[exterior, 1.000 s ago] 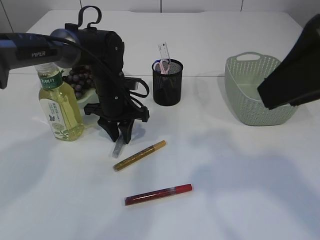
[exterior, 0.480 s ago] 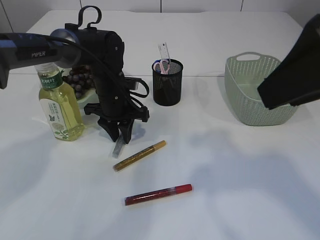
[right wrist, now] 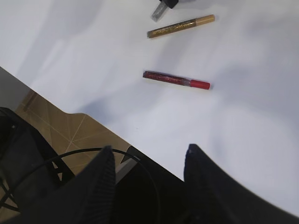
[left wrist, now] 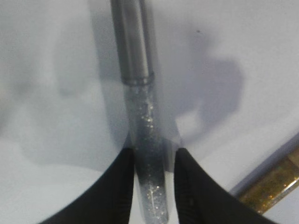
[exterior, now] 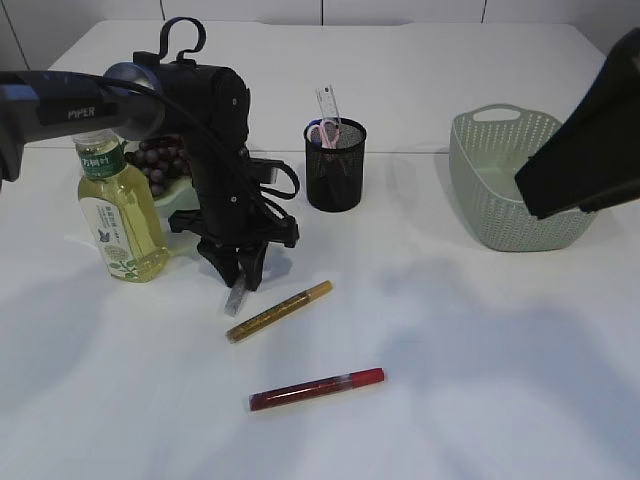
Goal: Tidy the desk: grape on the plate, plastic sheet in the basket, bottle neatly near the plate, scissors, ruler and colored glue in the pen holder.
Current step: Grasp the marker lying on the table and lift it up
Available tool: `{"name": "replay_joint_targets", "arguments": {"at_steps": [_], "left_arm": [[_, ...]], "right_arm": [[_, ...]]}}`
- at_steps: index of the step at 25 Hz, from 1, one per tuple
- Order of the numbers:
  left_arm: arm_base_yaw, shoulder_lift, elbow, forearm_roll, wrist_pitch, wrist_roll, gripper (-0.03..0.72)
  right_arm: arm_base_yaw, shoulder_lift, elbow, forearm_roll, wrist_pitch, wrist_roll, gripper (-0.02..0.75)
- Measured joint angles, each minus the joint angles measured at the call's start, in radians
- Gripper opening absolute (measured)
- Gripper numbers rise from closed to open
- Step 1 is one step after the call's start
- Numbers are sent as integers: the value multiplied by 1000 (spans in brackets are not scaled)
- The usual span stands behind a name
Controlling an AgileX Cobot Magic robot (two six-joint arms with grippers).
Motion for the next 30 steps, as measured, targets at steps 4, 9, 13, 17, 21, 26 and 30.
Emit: {"name": "replay_joint_targets", "arguments": {"at_steps": [4, 9, 13, 17, 21, 26, 30], "left_arm": [[0, 0, 0, 0, 0, 0, 127], [0, 0, -2, 0, 0, 2, 79], [0, 0, -2, 0, 0, 26, 77], [0, -16, -2, 0, 0, 43, 75], [0, -68, -2, 0, 0, 57, 74], [-18, -173, 42, 8, 0, 68, 74], [-38, -290, 161, 8, -86, 70, 74]], "right_arm": [[0, 0, 0, 0, 0, 0, 386], [0, 0, 0, 0, 0, 0, 386], [0, 0, 0, 0, 0, 0, 386], [0, 0, 0, 0, 0, 0, 386], [0, 0, 0, 0, 0, 0, 386], [0, 0, 0, 0, 0, 0, 386], [0, 0, 0, -2, -4, 0, 386]]}}
